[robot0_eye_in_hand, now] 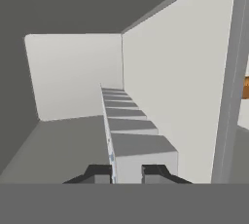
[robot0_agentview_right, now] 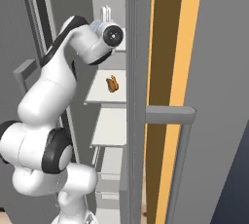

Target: Open the freezer door, pick up the ice cube tray from the freezer, and place it on the dining counter.

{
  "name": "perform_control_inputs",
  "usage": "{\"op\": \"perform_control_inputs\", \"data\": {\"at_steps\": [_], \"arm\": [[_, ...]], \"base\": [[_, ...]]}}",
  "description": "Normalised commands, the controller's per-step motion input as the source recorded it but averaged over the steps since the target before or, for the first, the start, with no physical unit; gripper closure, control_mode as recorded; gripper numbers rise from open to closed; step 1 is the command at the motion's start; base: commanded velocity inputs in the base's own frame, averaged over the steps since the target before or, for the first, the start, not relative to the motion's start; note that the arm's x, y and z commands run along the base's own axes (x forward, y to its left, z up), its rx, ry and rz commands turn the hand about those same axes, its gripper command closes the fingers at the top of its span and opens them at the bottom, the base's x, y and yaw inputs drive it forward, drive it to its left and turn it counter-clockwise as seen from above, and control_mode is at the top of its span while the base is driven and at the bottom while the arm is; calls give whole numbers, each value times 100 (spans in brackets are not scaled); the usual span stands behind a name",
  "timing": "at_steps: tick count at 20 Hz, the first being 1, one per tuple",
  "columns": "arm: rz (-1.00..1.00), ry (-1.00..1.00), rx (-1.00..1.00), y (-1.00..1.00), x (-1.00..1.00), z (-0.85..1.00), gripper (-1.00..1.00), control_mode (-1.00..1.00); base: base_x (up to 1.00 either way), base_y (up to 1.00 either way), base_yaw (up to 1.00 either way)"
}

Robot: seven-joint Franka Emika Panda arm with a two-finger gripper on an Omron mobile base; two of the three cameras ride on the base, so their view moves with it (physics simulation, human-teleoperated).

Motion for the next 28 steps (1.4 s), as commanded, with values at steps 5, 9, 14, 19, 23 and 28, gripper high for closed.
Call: {"op": "perform_control_inputs", "data": {"at_steps": [5,9,14,19,23,28], "arm": [[0,0,0,0,-48,20,100,-100],[-1,0,0,-5,-59,6,100,-100],[-2,0,0,-21,-69,0,100,-100],[-2,-1,0,-14,-76,0,100,-100],[0,0,0,-1,-82,0,100,-100],[-3,0,0,0,-74,0,100,-100]], "base": [[0,0,0],[0,0,0],[0,0,0],[0,0,0],[0,0,0],[0,0,0]]}}
